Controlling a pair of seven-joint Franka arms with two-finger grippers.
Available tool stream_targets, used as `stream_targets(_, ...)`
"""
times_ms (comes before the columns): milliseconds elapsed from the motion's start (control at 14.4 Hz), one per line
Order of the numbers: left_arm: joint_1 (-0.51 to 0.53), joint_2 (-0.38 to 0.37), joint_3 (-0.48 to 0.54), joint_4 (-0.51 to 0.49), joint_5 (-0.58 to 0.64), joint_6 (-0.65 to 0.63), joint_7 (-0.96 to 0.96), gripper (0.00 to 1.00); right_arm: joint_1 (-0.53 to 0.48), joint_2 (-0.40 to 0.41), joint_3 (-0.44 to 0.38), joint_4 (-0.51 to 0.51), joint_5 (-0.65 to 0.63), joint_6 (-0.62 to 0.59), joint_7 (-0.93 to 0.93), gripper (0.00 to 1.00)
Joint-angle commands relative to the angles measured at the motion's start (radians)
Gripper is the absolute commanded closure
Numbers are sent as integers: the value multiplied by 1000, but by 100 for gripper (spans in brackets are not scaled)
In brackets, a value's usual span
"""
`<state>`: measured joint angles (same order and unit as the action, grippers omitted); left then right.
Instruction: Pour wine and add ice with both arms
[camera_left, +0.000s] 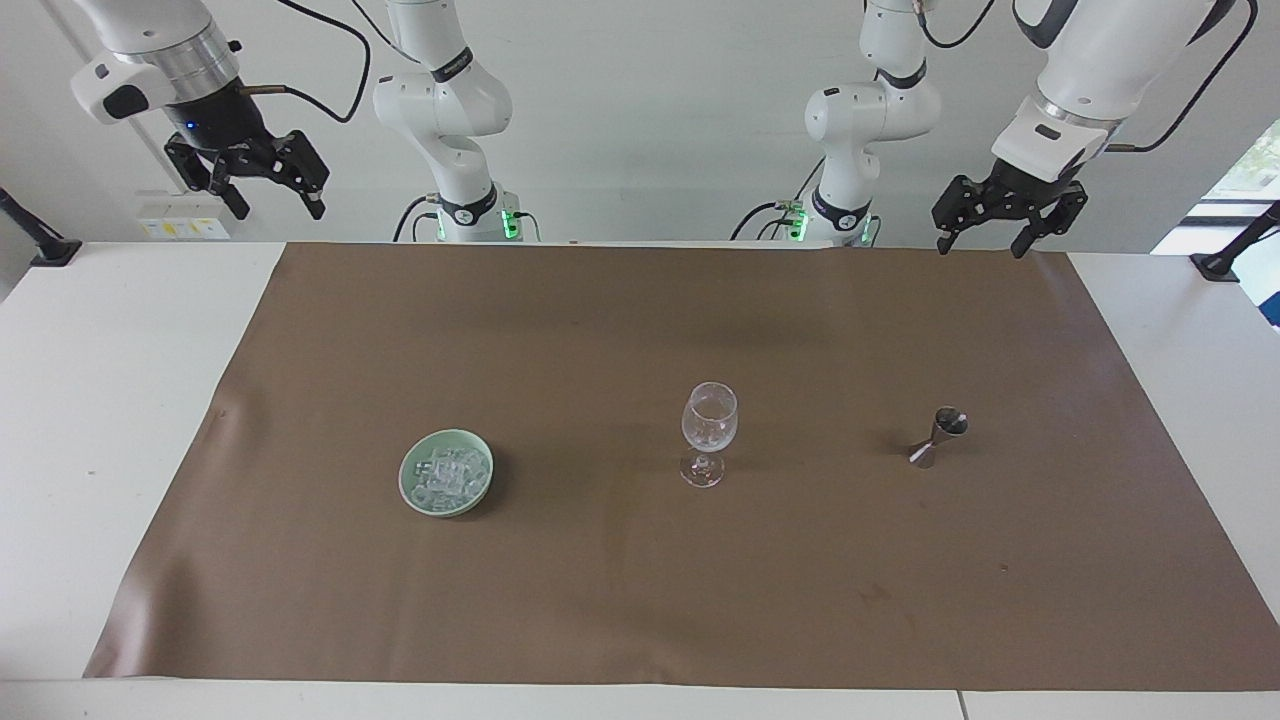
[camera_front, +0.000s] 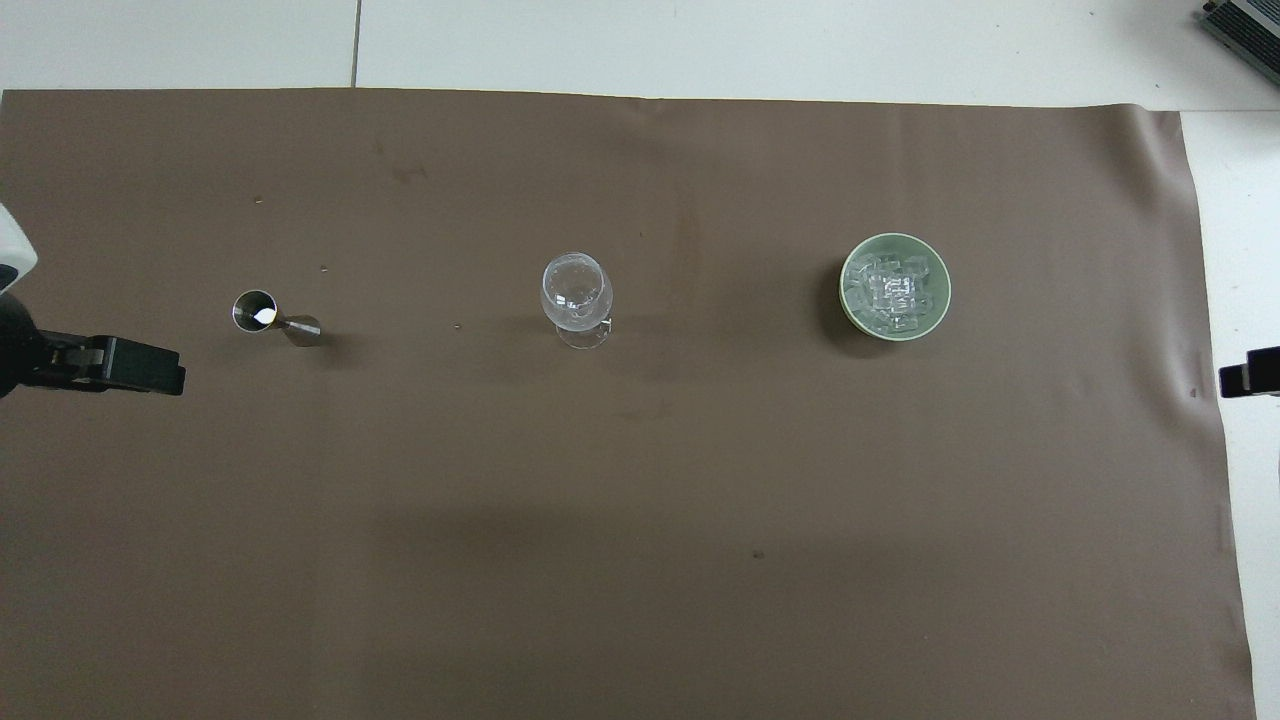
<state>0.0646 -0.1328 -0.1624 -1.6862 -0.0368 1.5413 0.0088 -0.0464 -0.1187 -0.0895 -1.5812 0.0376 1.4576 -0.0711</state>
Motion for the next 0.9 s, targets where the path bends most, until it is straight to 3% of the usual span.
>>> stream_targets(0,3,-4,4,2,-12,-1,10,0,-4,-12,4,-3,-2,-8,-10,0)
stream_targets(834,6,-10,35,-12,-14,-17,0,0,-4,-12,4,-3,-2,-8,-10,0)
